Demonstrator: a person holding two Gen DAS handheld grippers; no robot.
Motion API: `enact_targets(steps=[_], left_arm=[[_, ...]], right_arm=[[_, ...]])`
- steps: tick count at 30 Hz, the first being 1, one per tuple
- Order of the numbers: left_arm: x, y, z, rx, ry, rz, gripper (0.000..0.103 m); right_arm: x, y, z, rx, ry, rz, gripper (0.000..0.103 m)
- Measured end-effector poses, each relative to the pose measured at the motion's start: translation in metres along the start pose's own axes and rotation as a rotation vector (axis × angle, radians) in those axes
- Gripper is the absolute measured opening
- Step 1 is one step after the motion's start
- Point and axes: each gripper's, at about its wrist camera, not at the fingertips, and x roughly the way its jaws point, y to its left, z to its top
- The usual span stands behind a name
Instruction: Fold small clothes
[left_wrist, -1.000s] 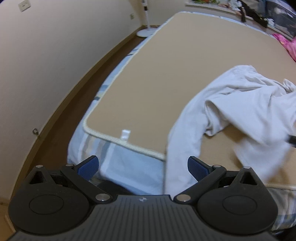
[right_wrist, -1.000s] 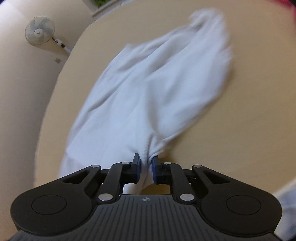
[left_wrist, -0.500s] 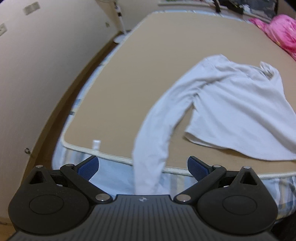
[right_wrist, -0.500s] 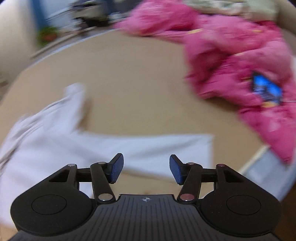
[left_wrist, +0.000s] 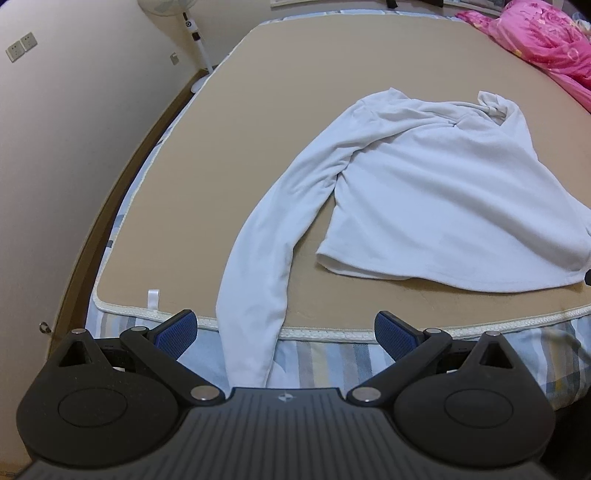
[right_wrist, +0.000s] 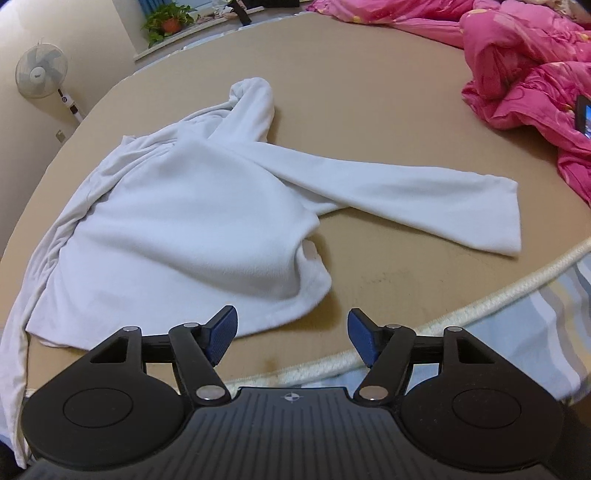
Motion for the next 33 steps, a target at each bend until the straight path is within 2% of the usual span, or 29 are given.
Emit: enact_targets(steps=[10, 13, 17, 21, 25, 31, 32, 33], left_arm=[[-0.001, 0.005, -0.011, -0.016, -0.006, -0.025, 0.102], [0.01, 0.012, -0.01, -0.04, -0.039, -0.102, 0.102], [0.049, 0.025, 0.005, -0.061, -0.051, -0.193, 0.102], [0.095, 0.032, 0.028, -0.081, 0.03, -0.271, 0.102], [0.135, 0.018, 0.057, -0.078, 0.095, -0.351, 0.102], [0.194, -0.014, 0.099, -0.035, 0.184, -0.335, 0.101], [0.202, -0.018, 0.103, -0.031, 0.203, -0.334, 0.1], [0.207, -0.02, 0.105, -0.029, 0.218, -0.336, 0.093]], right_arm=[[-0.018, -0.005, -0.016, -0.004, -0.008, 0.004, 0.07], [-0.018, -0.012, -0.019, 0.019, -0.003, -0.007, 0.075], [-0.016, -0.026, -0.014, 0.051, -0.006, -0.006, 0.078], [-0.006, -0.036, -0.006, 0.079, -0.004, -0.014, 0.08], [0.014, -0.036, 0.002, 0.072, 0.023, -0.011, 0.081], [0.056, -0.03, 0.026, 0.07, 0.035, -0.006, 0.085], [0.062, -0.029, 0.03, 0.077, 0.043, 0.013, 0.086], [0.068, -0.028, 0.036, 0.081, 0.051, 0.036, 0.086]])
